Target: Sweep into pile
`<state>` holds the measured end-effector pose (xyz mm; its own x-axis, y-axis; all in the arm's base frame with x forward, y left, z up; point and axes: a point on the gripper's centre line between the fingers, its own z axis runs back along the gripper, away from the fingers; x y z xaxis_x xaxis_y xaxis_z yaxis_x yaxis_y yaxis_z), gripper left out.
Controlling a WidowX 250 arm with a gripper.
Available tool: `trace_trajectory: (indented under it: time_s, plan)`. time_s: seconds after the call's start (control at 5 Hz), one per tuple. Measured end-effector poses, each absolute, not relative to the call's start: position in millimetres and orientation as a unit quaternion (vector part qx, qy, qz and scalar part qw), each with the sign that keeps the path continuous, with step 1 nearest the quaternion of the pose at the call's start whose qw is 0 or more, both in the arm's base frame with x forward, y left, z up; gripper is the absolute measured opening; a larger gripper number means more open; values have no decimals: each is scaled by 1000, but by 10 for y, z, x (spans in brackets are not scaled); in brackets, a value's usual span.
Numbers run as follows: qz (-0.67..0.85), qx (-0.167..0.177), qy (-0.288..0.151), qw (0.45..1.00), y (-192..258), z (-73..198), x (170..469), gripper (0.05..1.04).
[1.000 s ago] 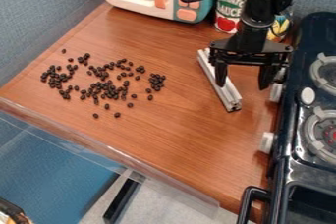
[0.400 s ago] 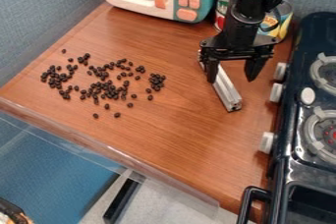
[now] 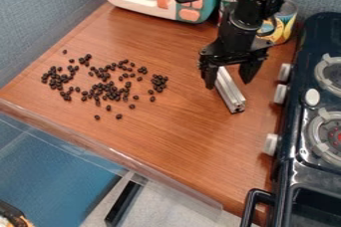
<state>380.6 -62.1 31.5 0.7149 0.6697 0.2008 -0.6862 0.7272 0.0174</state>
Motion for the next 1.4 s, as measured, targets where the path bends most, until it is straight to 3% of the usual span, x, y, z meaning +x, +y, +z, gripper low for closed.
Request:
trace_trajectory:
  time_s: [0.2,0.6,1.0,1.4]
  plan:
    - [388,30,-88,917,-578,218,3843,948]
    - [396,4,-85,914,-584,134,3829,393]
    - [349,-25,-54,935,-549,160,3831,383]
    - [250,-56,-42,966,-233,383,3807,383]
